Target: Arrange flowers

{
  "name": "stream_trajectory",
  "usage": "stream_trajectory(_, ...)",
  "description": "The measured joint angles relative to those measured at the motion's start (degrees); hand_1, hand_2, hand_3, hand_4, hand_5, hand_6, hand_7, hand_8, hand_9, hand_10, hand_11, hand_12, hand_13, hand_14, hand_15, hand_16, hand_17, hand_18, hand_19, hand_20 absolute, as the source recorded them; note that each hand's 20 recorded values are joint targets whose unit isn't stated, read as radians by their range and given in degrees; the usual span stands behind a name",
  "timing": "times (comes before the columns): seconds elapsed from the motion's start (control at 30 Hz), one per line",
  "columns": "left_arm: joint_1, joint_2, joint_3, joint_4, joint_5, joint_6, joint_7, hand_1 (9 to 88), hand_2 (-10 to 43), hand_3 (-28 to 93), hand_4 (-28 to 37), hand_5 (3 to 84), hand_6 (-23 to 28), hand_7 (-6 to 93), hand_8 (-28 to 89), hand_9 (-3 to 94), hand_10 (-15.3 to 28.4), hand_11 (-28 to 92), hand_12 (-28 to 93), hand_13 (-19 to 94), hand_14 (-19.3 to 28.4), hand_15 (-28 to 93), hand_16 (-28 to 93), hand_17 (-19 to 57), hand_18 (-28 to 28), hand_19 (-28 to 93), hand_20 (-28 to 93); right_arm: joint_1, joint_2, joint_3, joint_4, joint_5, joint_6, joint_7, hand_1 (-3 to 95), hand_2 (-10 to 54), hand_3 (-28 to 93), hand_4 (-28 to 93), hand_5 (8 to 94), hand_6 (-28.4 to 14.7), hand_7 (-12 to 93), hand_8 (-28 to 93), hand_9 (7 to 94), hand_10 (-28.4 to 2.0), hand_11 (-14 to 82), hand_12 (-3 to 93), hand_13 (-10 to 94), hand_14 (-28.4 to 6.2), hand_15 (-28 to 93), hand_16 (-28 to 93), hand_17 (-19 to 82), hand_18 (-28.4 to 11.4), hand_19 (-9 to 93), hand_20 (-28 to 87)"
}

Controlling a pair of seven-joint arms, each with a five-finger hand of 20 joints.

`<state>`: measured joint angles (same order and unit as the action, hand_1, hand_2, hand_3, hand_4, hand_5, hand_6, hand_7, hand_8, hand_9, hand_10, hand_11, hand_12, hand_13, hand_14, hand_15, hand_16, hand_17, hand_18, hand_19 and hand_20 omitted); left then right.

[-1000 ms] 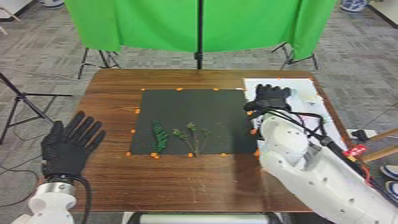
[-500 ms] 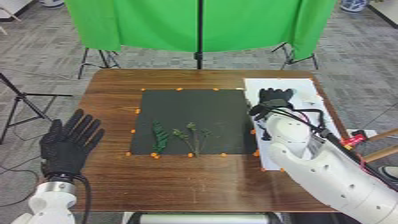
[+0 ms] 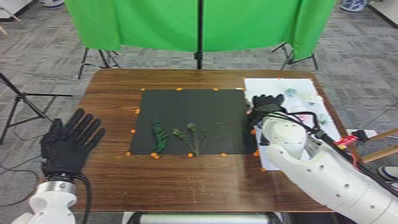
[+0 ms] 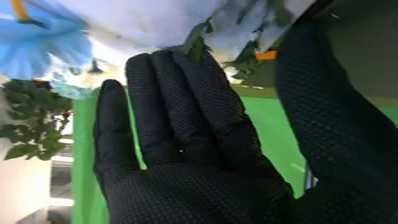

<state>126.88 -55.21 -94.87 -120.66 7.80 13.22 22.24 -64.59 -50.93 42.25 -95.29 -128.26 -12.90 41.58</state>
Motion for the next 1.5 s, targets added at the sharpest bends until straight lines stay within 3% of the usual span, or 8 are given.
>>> stream_trajectory(0.07, -0.2, 0.0, 0.08, 0.02, -0.08, -0.01, -0.09, 23.9, 13.4, 74, -28.3, 43.0, 7.5, 12.6, -9, 35.8, 14.6, 23, 10, 27, 13.9, 31, -5, -3.4, 12.9, 26, 12, 0.3, -0.2, -0.3, 0.7, -0.8, 2.0, -0.2, 58.3, -9.5, 61, -28, 72.2, -0.9, 35, 5, 70.4, -12.8, 21.4, 22.3, 46, -15.6, 44, 14, 5, -22.4, 48, 11)
stream_trajectory(0.17, -0.4, 0.0, 0.14, 0.04, -0.17, -0.01, -0.28, 23.9, 13.4, 74, -28.3, 43.0, 7.5, 12.6, -9, 35.8, 14.6, 23, 10, 27, 13.9, 31, -6, -3.4, 12.9, 26, 12, 0.4, -0.3, -1.2, 1.8, -1.4, 5.8, -0.3, 61.7, -9.5, 63, -28, 75.6, 0.6, 36, 7, 79.6, -9.7, 9.0, 35.4, 52, -13.6, 43, 16, 8, -21.2, 46, 10)
stream_trajectory(0.3, -0.6, -0.04, 0.18, 0.05, -0.29, -0.01, -0.52, 23.9, 13.5, 74, -28.3, 43.0, 7.4, 12.6, -9, 35.8, 14.6, 23, 10, 27, 13.9, 31, -6, -3.5, 12.9, 26, 12, 0.0, -0.3, -1.5, 2.9, -2.3, 9.2, -0.7, 62.3, -9.5, 66, -28, 77.4, 1.6, 39, 9, 83.7, -8.1, 8.3, 38.1, 56, -11.3, 39, 24, 10, -20.9, 45, 10)
stream_trajectory(0.43, -0.6, -0.07, 0.18, 0.1, -0.36, -0.12, -0.75, 23.8, 13.5, 74, -28.3, 43.0, 7.4, 12.6, -9, 35.8, 14.6, 23, 10, 27, 13.9, 31, -6, -3.4, 12.9, 26, 12, -0.5, -0.2, -1.5, 3.2, -3.3, 10.5, -1.3, 63.1, -9.5, 70, -28, 82.2, 1.7, 36, 12, 88.8, -7.7, 8.7, 39.7, 63, -5.5, 33, 39, 15, -19.7, 44, 9)
stream_trajectory(0.9, -0.6, -0.52, 0.13, 0.12, -0.95, -0.41, -0.96, 24.0, 13.3, 74, -28.3, 42.8, 7.4, 12.2, -9, 35.8, 14.6, 23, 10, 27, 13.9, 31, -6, -3.5, 13.0, 27, 12, -3.5, 1.9, -3.0, 2.9, -5.7, 24.9, -4.0, 62.7, -9.5, 77, -28, 86.3, 1.8, 37, 11, 91.6, -7.5, 8.9, 41.3, 66, -4.1, 29, 46, 20, -19.0, 44, 9)
stream_trajectory(1.17, 0.4, -0.64, -0.37, -0.04, -1.24, -0.41, -0.69, 24.0, 13.3, 74, -28.3, 42.9, 7.4, 12.4, -9, 35.8, 14.6, 23, 10, 27, 13.9, 31, -6, -3.6, 13.0, 27, 12, -5.3, 4.5, -1.5, -2.8, -5.1, 24.9, -4.6, 62.6, -9.5, 77, -27, 85.3, 1.8, 38, 12, 91.4, -7.5, 9.2, 41.7, 66, -4.2, 29, 46, 19, -19.2, 44, 9)
stream_trajectory(1.4, 1.9, -0.58, -1.42, -0.69, -1.29, -0.3, -0.07, 24.0, 13.3, 74, -28.3, 42.8, 7.3, 12.4, -9, 35.8, 14.5, 23, 10, 27, 13.9, 31, -5, -3.6, 13.0, 27, 12, -4.5, 6.4, -0.1, -9.8, -3.9, 12.7, -4.7, 62.2, -9.5, 77, -26, 85.3, 1.5, 37, 13, 91.4, -7.6, 9.3, 41.6, 66, -4.5, 30, 47, 19, -19.4, 44, 10)
stream_trajectory(1.5, 2.2, -0.53, -1.55, -0.82, -1.29, -0.26, -0.01, 24.0, 13.3, 74, -28.3, 42.8, 7.4, 12.4, -9, 35.8, 14.6, 23, 10, 27, 14.0, 31, -5, -3.6, 13.0, 27, 12, -4.5, 6.3, 0.0, -11.9, -3.8, 11.8, -4.1, 62.1, -9.5, 77, -25, 85.5, 1.3, 37, 14, 91.4, -7.7, 9.5, 41.7, 66, -4.9, 30, 46, 19, -19.8, 45, 10)
